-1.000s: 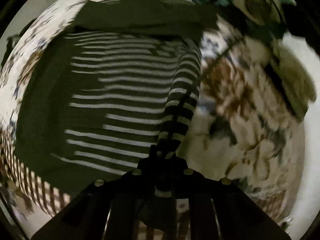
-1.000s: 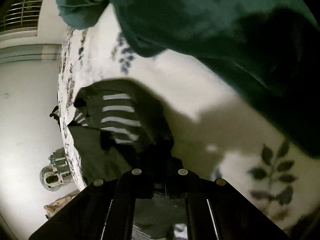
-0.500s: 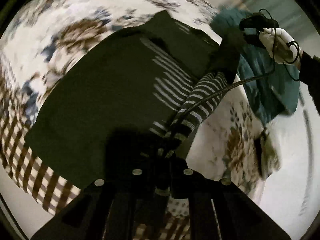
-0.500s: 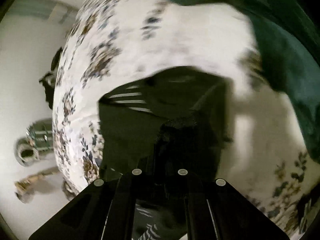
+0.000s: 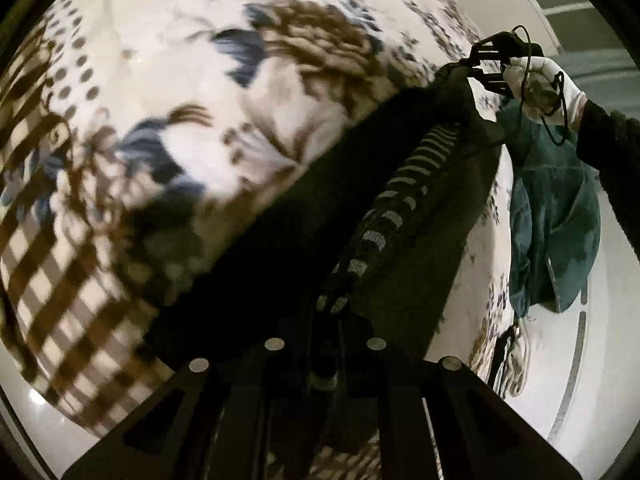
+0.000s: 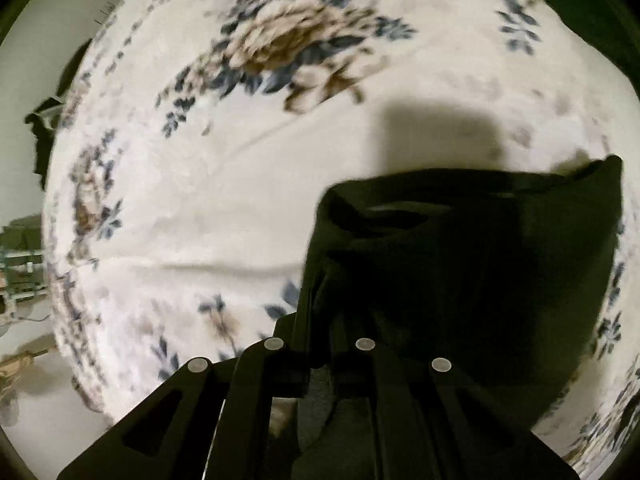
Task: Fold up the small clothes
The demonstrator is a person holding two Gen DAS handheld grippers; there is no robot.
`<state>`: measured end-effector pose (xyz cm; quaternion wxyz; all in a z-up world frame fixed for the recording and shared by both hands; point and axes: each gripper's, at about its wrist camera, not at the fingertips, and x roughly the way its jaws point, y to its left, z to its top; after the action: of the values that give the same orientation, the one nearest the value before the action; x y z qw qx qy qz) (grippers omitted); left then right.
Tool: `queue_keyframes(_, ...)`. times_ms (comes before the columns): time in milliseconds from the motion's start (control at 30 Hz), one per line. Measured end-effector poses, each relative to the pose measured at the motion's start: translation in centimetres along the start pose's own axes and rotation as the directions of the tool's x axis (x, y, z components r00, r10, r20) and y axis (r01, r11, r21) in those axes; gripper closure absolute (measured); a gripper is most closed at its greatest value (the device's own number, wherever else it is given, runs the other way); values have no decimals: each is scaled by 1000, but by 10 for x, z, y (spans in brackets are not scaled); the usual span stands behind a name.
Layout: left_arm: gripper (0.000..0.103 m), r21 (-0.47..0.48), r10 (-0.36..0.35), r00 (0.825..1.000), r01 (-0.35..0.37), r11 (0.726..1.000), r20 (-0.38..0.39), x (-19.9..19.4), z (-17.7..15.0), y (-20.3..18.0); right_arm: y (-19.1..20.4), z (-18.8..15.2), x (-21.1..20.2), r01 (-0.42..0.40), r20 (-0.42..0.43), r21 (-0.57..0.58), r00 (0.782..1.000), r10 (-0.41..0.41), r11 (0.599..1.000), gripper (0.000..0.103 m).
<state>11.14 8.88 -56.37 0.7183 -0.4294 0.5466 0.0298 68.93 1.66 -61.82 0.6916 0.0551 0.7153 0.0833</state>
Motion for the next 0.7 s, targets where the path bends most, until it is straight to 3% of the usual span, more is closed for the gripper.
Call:
queue_keyframes(167,94,-19,-22,998,21,1000,-53,7,11,17,16,6,26,56,-29,13,998,-56,998,96)
queue_keyframes(233,84,-30,-22,995,19,999,-93,10,14,24,13,6,24,0,-43,45,999,1,999,85)
queue_keyframes(300,76,-43,13,993,-18,999,-116,9,15,36,11,-1,14,-121,-62,59,990,125,991,44)
queue_keyframes(400,69,-68,88,988,-97,993,-129,-9,17,63,10,-32,-17,-206,-68,6,976,206,979,39)
queue_keyframes(467,64,-70,122,985,-132,989,-125,-29,19,77,5,-66,-41,-252,-89,-39,965,248,967,39)
queue_keyframes(533,47,-34,161,980,-166,986,-117,-45,23,77,-6,-109,-67,-268,-99,-87,961,259,959,38)
queue_keyframes(633,45,62,196,976,-191,980,-93,-55,34,51,-44,-193,-97,-277,-91,-98,959,268,956,38)
queue_keyframes(700,44,122,187,978,-176,977,-88,-51,43,26,-64,-236,-101,-236,-73,-102,971,229,966,38)
